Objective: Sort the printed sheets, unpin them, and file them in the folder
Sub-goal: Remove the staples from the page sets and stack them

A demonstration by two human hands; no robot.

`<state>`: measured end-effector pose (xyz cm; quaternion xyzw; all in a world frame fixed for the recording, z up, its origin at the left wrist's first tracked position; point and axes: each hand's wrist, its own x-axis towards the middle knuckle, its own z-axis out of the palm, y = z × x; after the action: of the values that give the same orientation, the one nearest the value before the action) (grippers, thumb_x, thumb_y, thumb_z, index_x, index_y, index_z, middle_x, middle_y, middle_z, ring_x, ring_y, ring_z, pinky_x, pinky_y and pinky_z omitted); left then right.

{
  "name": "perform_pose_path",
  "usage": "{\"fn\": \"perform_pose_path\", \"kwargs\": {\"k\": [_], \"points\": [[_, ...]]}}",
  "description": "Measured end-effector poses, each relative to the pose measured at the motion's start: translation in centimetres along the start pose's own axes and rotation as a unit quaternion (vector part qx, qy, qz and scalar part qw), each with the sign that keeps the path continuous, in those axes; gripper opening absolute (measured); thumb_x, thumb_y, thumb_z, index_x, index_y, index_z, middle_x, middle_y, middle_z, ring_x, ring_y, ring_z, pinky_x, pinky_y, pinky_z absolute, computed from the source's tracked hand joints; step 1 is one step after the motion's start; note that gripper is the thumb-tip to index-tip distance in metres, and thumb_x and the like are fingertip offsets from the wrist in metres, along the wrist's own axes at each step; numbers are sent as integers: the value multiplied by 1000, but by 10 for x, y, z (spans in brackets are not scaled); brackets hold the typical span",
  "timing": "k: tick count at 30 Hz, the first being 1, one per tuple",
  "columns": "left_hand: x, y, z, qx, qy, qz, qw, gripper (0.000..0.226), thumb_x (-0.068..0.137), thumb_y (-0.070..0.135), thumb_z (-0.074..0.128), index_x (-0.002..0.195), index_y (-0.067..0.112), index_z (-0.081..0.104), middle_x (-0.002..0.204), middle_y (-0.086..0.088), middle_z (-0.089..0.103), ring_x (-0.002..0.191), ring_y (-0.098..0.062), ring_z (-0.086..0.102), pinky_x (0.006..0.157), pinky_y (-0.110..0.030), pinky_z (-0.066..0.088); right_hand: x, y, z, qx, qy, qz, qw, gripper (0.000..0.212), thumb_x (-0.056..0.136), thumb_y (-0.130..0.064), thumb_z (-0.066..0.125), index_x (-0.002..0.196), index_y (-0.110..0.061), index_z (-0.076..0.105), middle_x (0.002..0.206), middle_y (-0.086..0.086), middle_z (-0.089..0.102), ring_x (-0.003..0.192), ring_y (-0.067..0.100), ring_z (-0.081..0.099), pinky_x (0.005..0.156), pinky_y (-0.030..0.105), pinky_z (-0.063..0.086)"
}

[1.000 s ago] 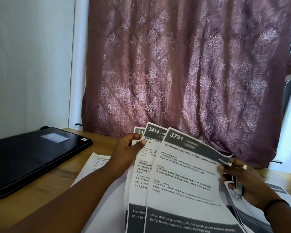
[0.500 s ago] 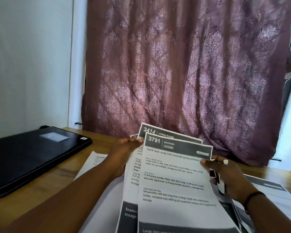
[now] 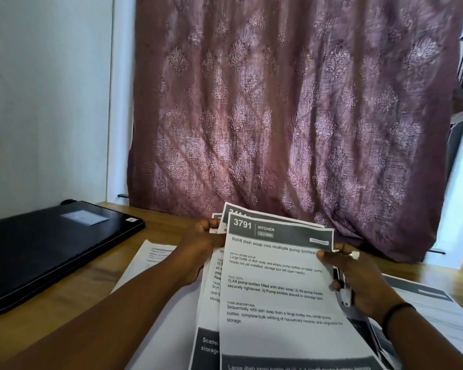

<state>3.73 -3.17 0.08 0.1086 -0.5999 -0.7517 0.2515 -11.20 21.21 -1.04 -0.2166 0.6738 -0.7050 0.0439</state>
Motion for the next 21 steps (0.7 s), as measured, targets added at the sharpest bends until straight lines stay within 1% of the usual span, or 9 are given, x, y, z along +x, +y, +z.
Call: {"fn": "perform_pose_path", "kwargs": {"k": [4,7,9,12,15,17,19,20,21], "points": [[-1,0,1,49,-8,11,999,29,75,0,75,103,3,65,95,-16,74,88,-36,70,78,-44,57,1,-1,1,-21,2,-1,1000,3,84,-5,69,86,-7,67,65,4,64,48,14,50,39,22,40],[-1,6,-5,24,10,22,999,19,81,-4,67,98,4,64,94,-17,74,85,-33,71,75,-41,58,4,-2,-9,-60,20,0,998,13,84,-9,71,90,1,65,73,9,59,57,21,49,42,24,46],[3,13,-13,-2,24,25,999,17,85,-5,62,100,4,63,95,-18,73,84,-34,70,76,-46,56,7,-2,-21,-82,48,3,995,16,85,-10,71,89,3,63,74,13,53,59,25,45,45,27,49],[8,34,-30,-43,73,42,996,18,88,-5,57,104,-1,62,92,-19,72,81,-35,69,73,-48,55,11,-2,-43,-91,100,-1,991,18,86,-6,67,72,-2,56,52,13,47,44,22,40,48,29,41],[3,61,-52,-114,60,17,991,28,88,-1,52,116,-5,57,108,-27,65,89,-42,67,73,-56,56,11,0,-59,-87,133,5,987,21,85,-2,65,68,-3,53,41,9,44,37,20,37,49,28,35],[-7,79,-65,-163,40,-10,986,26,76,2,67,101,1,62,94,-22,70,74,-36,71,64,-55,56,12,1,-66,-81,147,10,986,13,85,-2,65,74,0,57,46,12,46,39,20,39,48,27,35],[-11,89,-79,-210,5,-8,978,61,36,-1,90,93,1,69,91,-20,72,75,-35,71,65,-57,56,13,2,-69,-79,159,14,984,9,84,-2,65,78,0,59,54,15,46,44,21,40,50,28,36],[-12,92,-87,-236,-3,0,972,80,19,-2,92,96,2,69,94,-19,73,79,-34,72,66,-56,57,14,3,-70,-79,161,7,984,11,84,-2,65,76,-1,58,54,15,45,44,21,39,51,29,35],[-13,93,-92,-256,-8,15,966,88,16,-2,92,101,3,68,95,-17,73,80,-32,72,64,-54,58,14,3,-71,-80,161,5,984,14,84,-1,64,73,-2,56,54,14,43,42,21,39,50,29,35]]}}
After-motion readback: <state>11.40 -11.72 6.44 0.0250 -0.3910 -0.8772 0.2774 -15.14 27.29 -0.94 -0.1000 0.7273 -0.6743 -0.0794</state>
